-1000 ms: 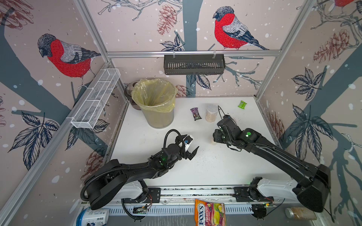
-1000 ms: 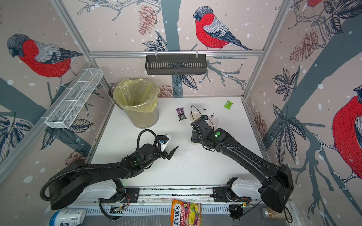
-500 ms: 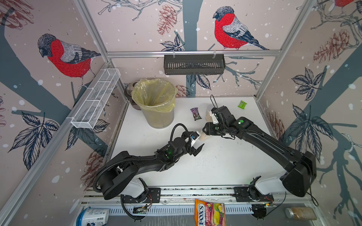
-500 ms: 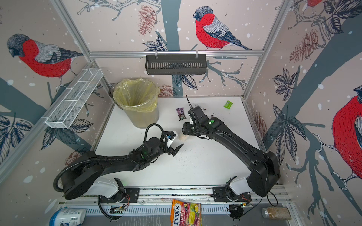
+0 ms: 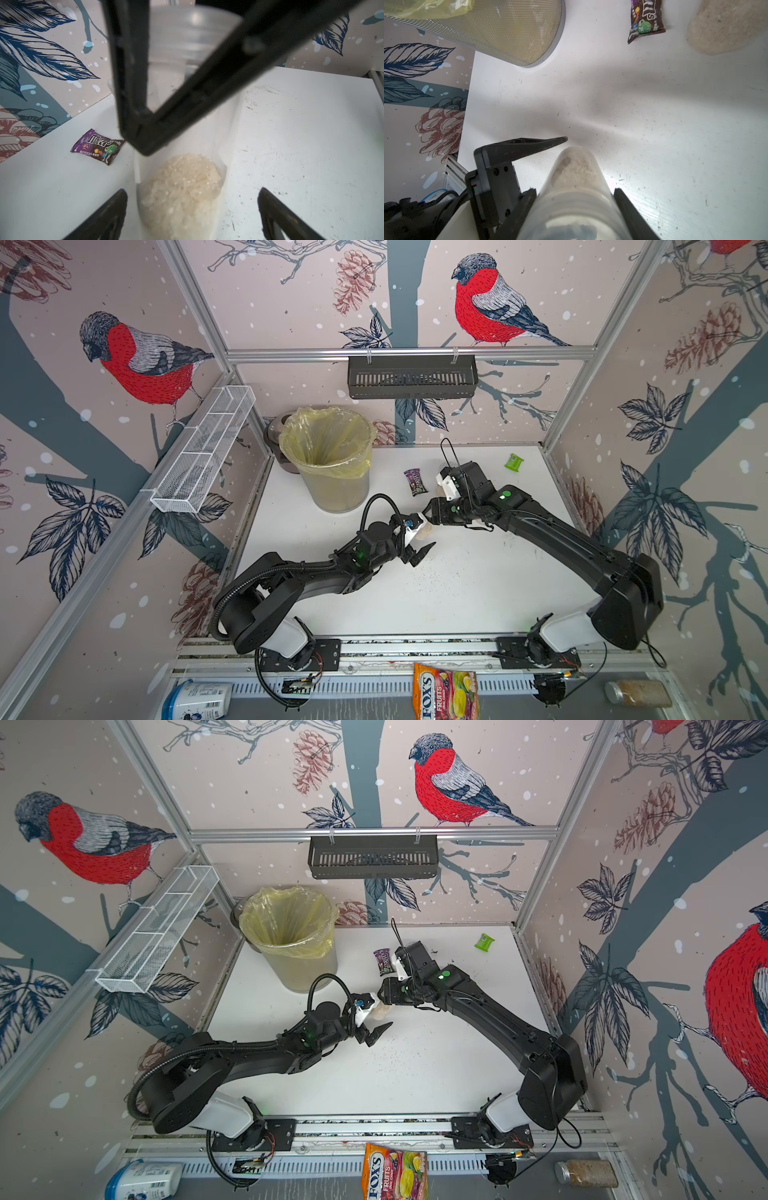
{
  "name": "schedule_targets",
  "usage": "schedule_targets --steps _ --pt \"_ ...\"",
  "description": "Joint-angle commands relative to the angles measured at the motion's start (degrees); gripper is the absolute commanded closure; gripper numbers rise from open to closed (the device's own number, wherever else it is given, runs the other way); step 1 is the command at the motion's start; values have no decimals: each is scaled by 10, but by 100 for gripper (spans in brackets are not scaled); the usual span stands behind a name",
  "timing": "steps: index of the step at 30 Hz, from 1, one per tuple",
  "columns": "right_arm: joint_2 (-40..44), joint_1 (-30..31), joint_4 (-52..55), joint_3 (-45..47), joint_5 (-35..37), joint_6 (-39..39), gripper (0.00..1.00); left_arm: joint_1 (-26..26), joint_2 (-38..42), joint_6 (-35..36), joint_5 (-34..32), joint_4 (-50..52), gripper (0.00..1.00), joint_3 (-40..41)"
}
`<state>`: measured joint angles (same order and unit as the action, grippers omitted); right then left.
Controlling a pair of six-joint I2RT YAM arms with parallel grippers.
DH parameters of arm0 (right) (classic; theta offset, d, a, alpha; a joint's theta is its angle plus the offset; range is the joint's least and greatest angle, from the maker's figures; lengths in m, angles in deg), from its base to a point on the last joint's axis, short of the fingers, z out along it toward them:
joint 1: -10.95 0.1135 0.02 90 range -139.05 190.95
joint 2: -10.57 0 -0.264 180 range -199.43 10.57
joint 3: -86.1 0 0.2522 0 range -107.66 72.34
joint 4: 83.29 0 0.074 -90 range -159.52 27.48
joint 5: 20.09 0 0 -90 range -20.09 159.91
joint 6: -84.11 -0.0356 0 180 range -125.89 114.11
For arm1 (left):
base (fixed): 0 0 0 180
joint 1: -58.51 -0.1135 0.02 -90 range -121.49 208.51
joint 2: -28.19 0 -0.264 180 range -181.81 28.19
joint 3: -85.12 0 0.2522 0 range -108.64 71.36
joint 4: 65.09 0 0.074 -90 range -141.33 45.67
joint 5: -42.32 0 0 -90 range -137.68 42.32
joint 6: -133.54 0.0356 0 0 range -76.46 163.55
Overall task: Empty moldy rice from jars
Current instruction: Pick up the jar from the center of the board.
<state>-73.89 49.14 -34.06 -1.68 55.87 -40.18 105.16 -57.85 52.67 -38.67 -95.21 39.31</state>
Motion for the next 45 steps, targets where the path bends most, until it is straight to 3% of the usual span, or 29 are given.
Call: schedule_targets --steps 1,26,42,45 --pt "2 -4 -26 -4 -12 4 54 -1 -6 -5 18 -25 5 -5" --pt "11 -8 -40 16 -25 -6 54 -7 -26 -2 24 -39 15 -22" --pt "19 -9 -50 23 -24 -13 54 -10 -38 -2 41 -11 44 -41" --pt "19 -9 -52 23 -24 -14 50 -10 -39 -1 40 -10 48 -41"
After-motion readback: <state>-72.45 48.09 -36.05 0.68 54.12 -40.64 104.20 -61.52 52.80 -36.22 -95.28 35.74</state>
